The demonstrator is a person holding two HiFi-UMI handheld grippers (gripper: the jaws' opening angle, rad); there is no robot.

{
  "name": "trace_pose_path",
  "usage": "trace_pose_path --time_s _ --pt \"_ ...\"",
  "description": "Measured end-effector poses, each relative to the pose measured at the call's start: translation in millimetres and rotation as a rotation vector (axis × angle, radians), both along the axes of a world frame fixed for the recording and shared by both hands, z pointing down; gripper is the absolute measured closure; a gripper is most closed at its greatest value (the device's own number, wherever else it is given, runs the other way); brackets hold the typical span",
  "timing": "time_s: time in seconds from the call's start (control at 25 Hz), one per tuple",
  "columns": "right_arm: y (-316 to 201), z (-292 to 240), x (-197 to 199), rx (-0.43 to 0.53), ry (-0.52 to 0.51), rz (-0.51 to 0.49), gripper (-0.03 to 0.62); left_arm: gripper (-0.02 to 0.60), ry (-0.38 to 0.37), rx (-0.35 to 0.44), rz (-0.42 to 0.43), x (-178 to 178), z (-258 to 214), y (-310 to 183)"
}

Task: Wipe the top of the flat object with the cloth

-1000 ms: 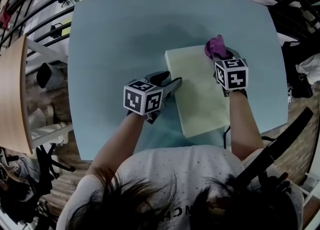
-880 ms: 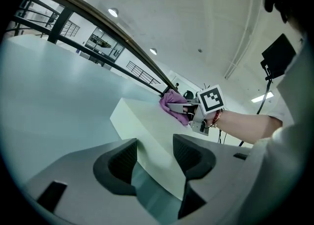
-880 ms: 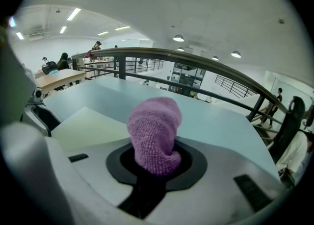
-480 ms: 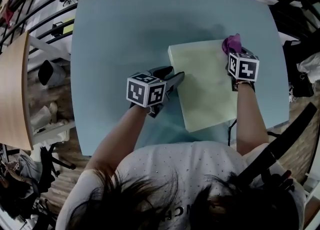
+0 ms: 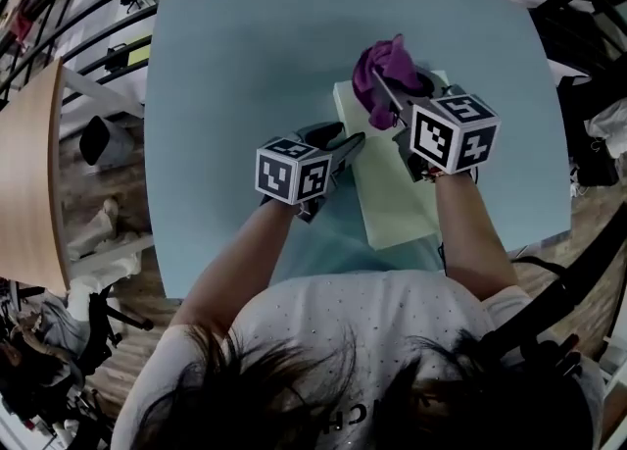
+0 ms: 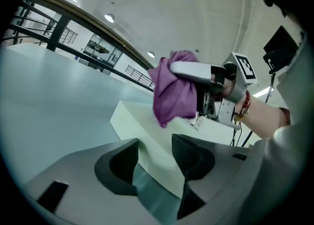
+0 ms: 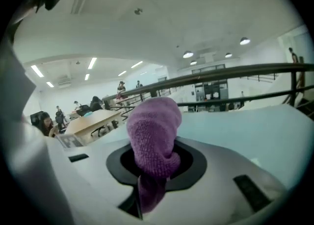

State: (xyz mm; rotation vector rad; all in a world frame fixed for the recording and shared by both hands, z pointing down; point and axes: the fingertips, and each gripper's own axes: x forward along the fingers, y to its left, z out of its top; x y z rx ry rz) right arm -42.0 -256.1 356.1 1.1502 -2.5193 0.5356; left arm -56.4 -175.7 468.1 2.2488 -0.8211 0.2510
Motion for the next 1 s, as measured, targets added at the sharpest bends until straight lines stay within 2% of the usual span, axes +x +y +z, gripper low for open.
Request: trace_pose_path --time_s 0.12,0.24,0.32,0.64,1.0 --pt "26 57 -26 -0.113 0.105 -0.079 0.513 0.371 0.009 -0.013 0.010 0 0 -1" --pt "34 80 -23 -0.109 0.219 -0.103 0.514 0.373 0.013 -0.021 0.019 1 0 1" --pt "31 83 -15 -0.103 0.260 -0.090 0.514 0.377 0.019 -0.021 0.024 1 0 1" --pt "15 89 41 -0.060 0.410 0.096 0.514 0.397 0.045 -0.047 0.052 0 1 1" --pt "7 89 112 -0.054 0.463 0.319 0.514 0.412 0.059 -0.036 0.068 -5 -1 3"
